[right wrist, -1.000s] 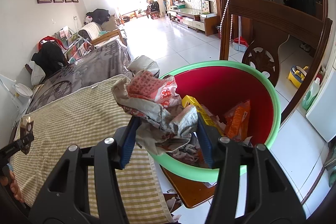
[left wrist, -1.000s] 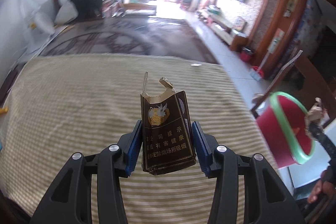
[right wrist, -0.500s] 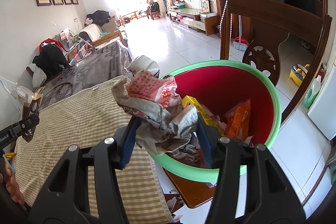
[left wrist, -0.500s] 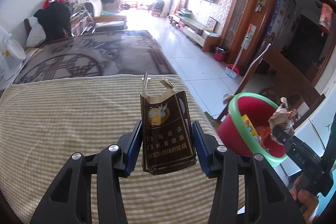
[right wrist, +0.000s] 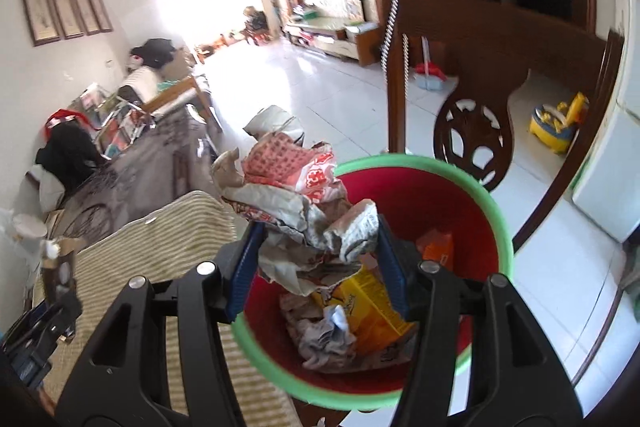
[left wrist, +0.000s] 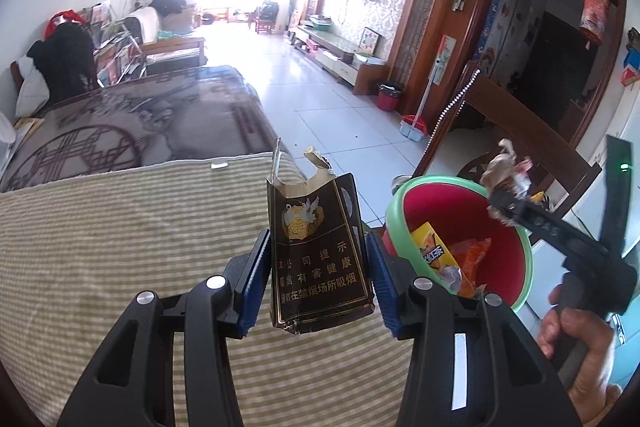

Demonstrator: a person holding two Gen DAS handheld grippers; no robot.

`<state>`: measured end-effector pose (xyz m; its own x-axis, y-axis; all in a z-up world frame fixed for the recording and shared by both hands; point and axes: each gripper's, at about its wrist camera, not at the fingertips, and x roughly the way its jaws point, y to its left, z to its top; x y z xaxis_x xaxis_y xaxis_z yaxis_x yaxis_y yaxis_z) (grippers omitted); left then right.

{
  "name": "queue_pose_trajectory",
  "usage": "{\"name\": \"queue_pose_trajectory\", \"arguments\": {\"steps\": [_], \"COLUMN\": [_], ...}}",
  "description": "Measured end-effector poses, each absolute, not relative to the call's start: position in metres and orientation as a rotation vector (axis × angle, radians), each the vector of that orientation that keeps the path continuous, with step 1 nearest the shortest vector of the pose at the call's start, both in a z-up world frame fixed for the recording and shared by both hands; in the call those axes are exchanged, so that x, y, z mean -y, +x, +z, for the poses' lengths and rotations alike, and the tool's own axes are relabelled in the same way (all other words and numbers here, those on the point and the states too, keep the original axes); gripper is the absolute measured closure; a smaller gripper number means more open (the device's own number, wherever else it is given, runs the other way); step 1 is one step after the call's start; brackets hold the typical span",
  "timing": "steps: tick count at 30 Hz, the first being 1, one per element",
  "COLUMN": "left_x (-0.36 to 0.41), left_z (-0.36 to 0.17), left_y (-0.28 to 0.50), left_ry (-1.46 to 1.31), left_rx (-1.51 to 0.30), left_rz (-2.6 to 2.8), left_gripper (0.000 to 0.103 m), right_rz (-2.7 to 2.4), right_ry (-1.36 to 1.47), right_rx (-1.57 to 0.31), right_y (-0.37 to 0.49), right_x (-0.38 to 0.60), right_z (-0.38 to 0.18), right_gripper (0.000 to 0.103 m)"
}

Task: Collect trash
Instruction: 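Open the right gripper over the bin while the left carries the pack there and releases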

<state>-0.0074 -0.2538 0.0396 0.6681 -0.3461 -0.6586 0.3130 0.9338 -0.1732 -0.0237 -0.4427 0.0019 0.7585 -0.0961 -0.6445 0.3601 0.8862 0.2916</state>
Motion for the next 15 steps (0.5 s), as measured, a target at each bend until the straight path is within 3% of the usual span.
{"name": "queue_pose_trajectory", "arguments": {"steps": [4,8,11,15], "left_x": [0.267,0.286,0.307,0.338], "left_z": [0.033,0.023,0.018,0.014], "left_y": [0.002,0.012,0.019,0.023], "left_ry": [-0.035,-0.029,-0.032,-0.023], "left_rx": [-0.770,-0.794,-0.817,-0.831], "left_rz": [-0.387,-0.428,-0.491,-0.583], "left_gripper": [0.058,0.058,0.058,0.058], "right_rz": [-0.291,-0.364,-0.456,-0.629], "right_ry": [0.385,0.337,0.370,0.421], "right_rx": [-0.666,-0.660,-0.604,-0.423], "right_y": [-0.021,-0.019,-0.027,-0.055], "right_x": [0.445,0.444,0.452,0.463], "right_z": [-0.001,-0.003,0.000,0.015], "right_gripper": [0.038,0.012,0.006,0.005]}}
